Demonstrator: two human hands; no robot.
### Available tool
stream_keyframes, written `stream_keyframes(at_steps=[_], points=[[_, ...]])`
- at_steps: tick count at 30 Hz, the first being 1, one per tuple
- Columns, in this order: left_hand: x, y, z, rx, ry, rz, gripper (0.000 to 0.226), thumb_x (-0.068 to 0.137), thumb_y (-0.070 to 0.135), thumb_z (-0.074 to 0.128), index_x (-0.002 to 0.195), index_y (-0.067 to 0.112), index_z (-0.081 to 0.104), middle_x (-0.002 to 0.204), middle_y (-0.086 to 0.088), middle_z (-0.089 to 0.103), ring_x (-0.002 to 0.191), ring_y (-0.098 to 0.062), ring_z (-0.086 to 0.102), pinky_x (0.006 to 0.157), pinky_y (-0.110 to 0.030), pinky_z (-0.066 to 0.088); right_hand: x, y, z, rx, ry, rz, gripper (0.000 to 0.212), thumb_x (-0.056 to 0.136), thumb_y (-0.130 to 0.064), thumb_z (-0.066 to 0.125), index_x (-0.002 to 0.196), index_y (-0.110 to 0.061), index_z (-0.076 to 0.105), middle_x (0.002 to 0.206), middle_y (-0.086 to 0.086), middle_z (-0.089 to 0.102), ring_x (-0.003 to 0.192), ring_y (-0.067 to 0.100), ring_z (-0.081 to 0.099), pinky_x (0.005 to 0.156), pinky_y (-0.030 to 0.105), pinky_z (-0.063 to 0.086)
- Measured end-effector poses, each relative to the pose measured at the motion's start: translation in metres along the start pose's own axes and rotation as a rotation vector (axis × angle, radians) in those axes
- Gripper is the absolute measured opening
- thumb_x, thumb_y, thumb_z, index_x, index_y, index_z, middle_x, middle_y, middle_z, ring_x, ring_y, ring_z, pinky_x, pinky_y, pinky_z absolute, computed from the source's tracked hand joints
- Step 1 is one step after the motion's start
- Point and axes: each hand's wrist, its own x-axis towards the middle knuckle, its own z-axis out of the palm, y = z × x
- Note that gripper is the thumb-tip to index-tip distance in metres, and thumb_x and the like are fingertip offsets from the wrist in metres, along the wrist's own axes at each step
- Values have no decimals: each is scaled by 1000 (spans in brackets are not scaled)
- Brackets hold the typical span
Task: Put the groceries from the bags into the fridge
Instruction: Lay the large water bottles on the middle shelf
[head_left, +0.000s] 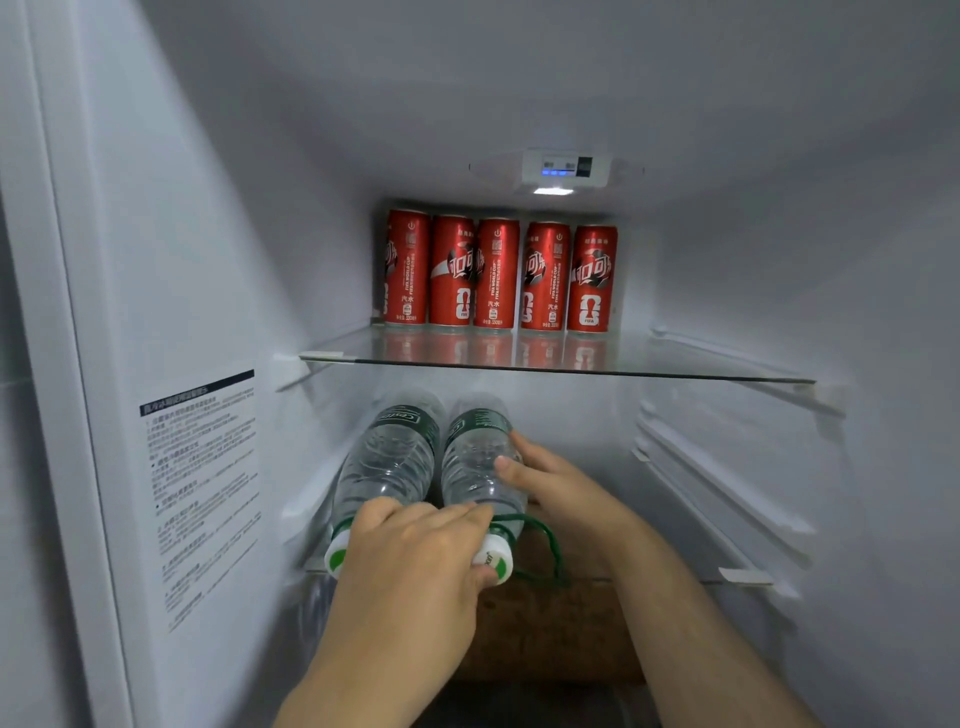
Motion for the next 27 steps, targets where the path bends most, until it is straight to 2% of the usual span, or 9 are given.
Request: stream_keyframes(at_steps=[2,7,11,13,16,21,22,25,27], points=[[3,-4,1,22,9,-7,52,48,45,90,96,34,73,85,21,72,73,-6,64,75,-29,27,8,6,-3,47,-4,3,48,94,-33,62,141,-30,48,126,0,68,114,20,66,106,45,46],[3,-13,8,37,76,-18,48,54,46,87,98,35,73,93,23,71,92,-7,65,104,-41,23,17,14,-10,50,-35,-9,45,94,-36,61,138,-34,50,126,-2,67,118,21,63,107,47,45],[3,-12,8,23,60,-38,46,53,46,88,94,35,72,90,22,72,87,-3,67,104,-37,23,22,20,-8,21,-24,-8,78,77,-57,72,145,-39,40,134,-7,62,124,19,59,109,48,42],[4,-13,7,19,34,-56,43,54,43,88,93,35,72,90,20,72,84,-4,68,103,-34,22,24,21,-5,4,-2,-1,85,70,-66,73,144,-42,40,136,-9,60,127,18,56,110,49,40],[4,-13,3,14,7,-80,30,70,38,80,98,34,71,100,19,71,97,-5,66,109,-27,13,28,24,1,-48,26,-3,87,68,-75,70,144,-49,36,142,-11,54,132,17,50,111,49,38],[1,-17,-1,-20,20,-96,39,78,37,75,117,34,68,119,19,66,114,-5,59,112,-33,14,35,32,0,-61,39,0,101,59,-82,71,145,-51,29,151,-11,44,138,15,43,113,49,36],[1,-17,-1,-36,25,-88,37,77,36,76,113,34,69,115,18,68,111,-6,61,110,-32,17,30,27,3,-60,37,5,94,62,-79,71,144,-51,35,149,-10,46,136,15,45,113,48,37],[1,-19,-1,-38,31,-60,27,73,38,78,99,33,71,101,17,72,96,-6,65,100,-28,27,19,17,7,-34,19,4,27,92,-51,59,117,-56,53,126,-16,61,124,12,55,111,42,41],[1,-21,-1,-50,20,-50,27,68,44,80,91,33,71,90,17,72,86,-7,67,93,-25,32,16,15,5,-41,19,15,25,99,-44,50,121,-56,48,117,-24,59,117,5,56,111,40,40]])
